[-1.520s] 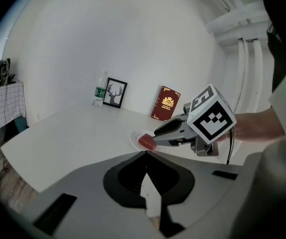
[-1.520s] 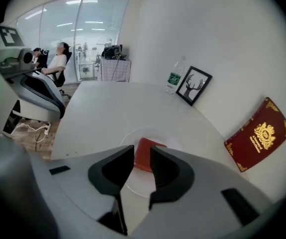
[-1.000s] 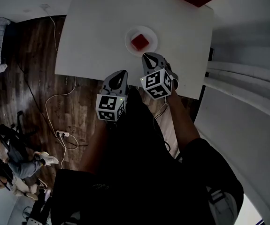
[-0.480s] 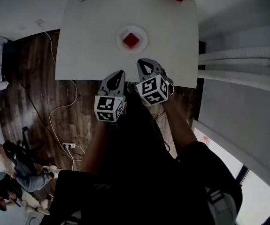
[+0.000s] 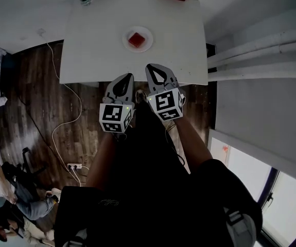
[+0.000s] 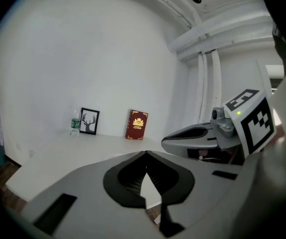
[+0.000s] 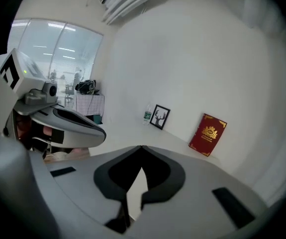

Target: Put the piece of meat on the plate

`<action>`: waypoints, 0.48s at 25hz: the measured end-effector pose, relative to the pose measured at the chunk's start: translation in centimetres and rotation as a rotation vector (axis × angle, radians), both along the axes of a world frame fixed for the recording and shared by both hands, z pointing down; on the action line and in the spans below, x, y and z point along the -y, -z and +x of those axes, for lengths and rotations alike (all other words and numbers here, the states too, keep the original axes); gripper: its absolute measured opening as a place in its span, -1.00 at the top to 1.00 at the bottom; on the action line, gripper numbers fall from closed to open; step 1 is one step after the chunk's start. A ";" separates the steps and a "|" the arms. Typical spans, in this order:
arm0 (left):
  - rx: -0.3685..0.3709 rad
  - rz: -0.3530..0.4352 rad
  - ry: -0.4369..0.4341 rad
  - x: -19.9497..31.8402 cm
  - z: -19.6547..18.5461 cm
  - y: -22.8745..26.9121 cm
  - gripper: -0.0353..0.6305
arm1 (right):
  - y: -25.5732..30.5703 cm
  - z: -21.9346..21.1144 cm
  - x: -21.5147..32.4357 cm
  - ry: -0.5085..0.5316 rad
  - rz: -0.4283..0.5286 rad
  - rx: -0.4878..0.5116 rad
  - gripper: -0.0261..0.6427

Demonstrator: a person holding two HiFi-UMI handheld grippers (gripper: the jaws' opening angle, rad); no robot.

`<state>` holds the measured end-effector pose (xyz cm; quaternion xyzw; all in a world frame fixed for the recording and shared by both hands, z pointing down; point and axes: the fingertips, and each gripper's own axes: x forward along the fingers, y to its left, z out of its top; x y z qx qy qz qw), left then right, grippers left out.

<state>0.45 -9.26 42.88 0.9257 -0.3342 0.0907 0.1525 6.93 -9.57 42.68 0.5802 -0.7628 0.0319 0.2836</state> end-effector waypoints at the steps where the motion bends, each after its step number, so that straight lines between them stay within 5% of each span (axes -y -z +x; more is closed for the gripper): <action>1: -0.007 0.012 -0.002 -0.5 -0.1 0.6 0.89 | 0.6 -0.1 -0.6 -0.012 0.016 0.011 0.86; 5: -0.025 0.052 -0.005 -2.2 -0.2 2.4 0.89 | 2.9 -1.0 -2.7 -0.023 0.083 0.131 0.86; 12: -0.041 0.077 0.041 -2.9 1.6 4.0 0.89 | 6.3 0.8 -3.8 0.003 0.187 0.194 0.86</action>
